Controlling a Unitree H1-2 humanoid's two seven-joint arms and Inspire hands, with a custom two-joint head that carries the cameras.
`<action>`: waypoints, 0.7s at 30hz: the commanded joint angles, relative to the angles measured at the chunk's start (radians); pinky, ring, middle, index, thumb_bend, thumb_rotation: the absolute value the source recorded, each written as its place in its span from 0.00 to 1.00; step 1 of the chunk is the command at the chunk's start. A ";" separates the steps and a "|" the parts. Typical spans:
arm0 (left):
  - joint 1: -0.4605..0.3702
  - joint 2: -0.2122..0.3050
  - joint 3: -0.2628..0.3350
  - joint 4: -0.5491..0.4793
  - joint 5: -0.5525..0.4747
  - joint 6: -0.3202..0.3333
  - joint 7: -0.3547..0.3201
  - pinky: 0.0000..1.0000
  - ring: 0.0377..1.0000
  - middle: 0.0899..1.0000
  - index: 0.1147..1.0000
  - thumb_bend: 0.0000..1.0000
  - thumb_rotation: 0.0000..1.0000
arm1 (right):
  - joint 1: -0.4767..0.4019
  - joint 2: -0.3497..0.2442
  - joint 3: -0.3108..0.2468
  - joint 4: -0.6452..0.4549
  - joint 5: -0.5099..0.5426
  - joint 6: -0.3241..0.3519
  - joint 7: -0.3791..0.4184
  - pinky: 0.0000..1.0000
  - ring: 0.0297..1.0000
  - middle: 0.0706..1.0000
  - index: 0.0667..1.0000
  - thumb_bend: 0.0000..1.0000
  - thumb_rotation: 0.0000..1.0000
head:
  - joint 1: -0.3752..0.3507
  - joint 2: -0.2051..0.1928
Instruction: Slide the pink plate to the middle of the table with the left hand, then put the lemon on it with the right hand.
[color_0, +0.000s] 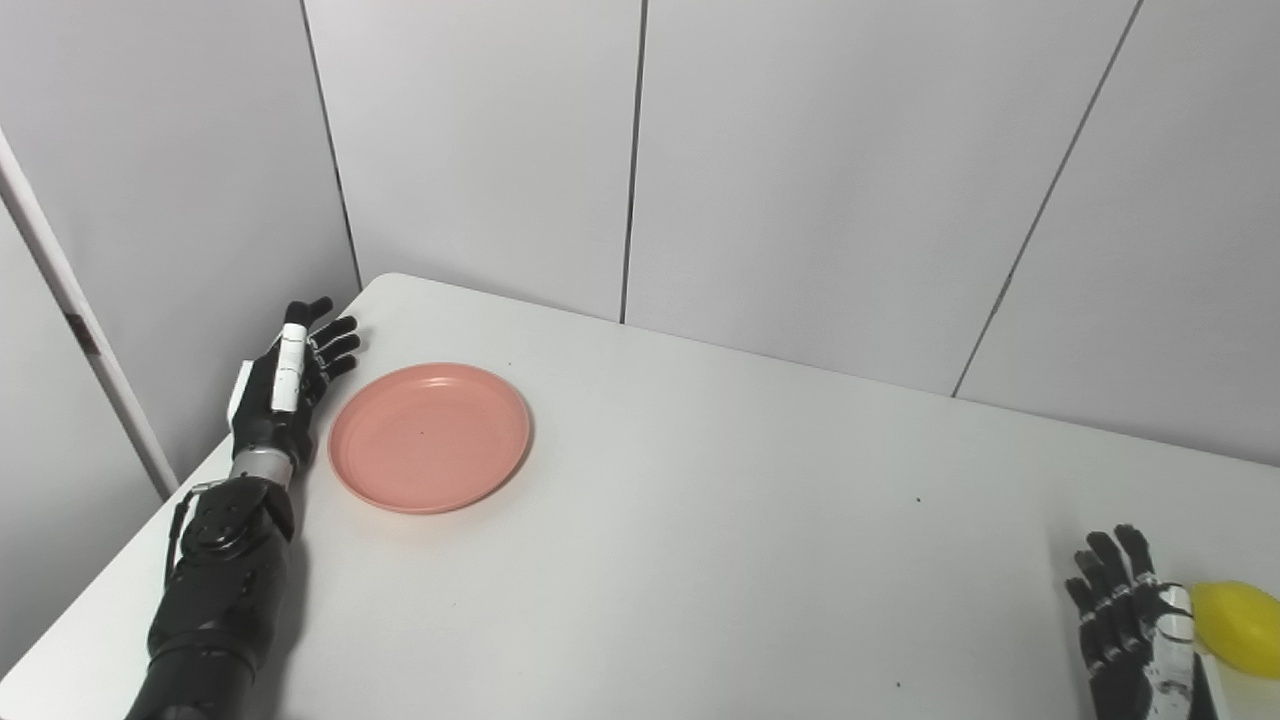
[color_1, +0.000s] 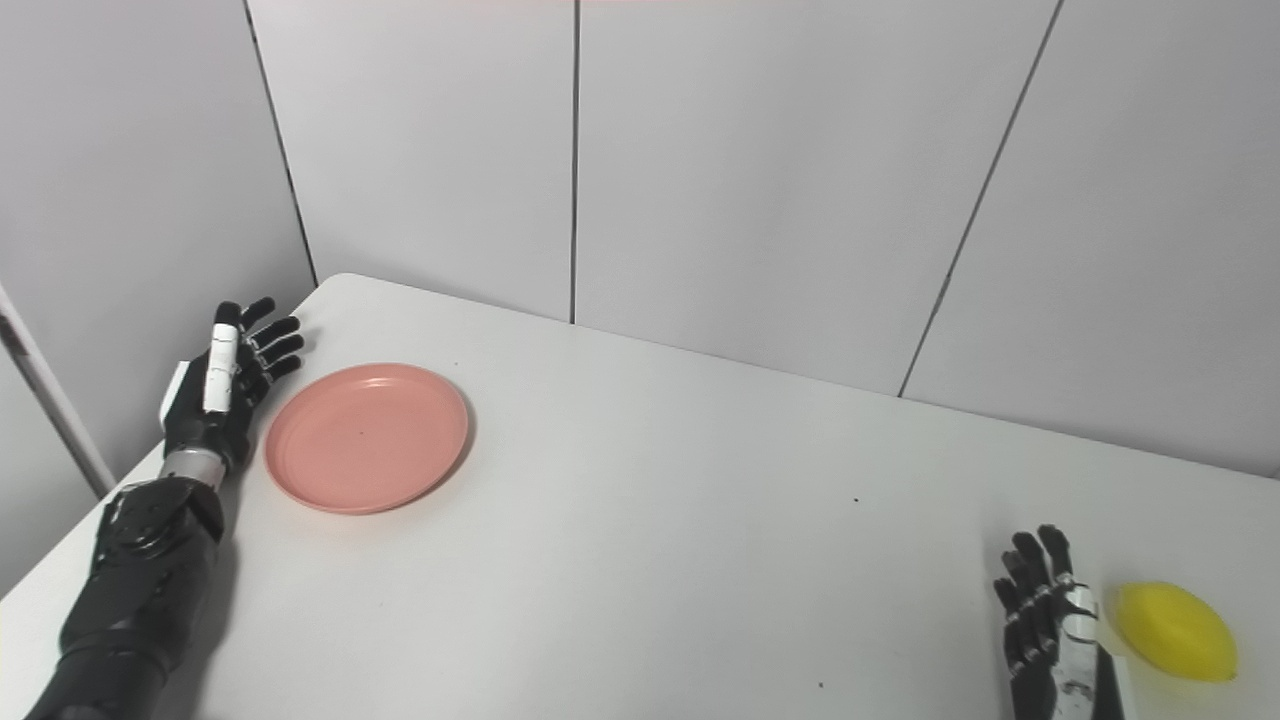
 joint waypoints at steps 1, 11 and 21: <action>0.004 -0.003 -0.004 -0.015 -0.009 0.024 -0.011 0.82 0.79 0.76 0.82 0.97 0.90 | 0.060 0.033 0.017 0.058 0.010 0.012 0.002 1.00 0.97 0.94 0.96 0.69 1.00 | 0.000 0.003; 0.045 -0.028 -0.029 -0.141 0.008 0.110 0.010 0.80 0.78 0.77 0.81 0.91 0.93 | 0.060 0.036 0.014 0.059 0.014 0.010 0.001 1.00 0.96 0.94 0.96 0.70 1.00 | -0.001 0.006; 0.062 -0.045 -0.032 -0.208 0.006 0.160 0.014 0.81 0.78 0.76 0.80 0.90 0.93 | 0.063 0.036 0.018 0.048 0.012 0.016 0.000 1.00 0.97 0.95 0.96 0.69 1.00 | -0.004 0.009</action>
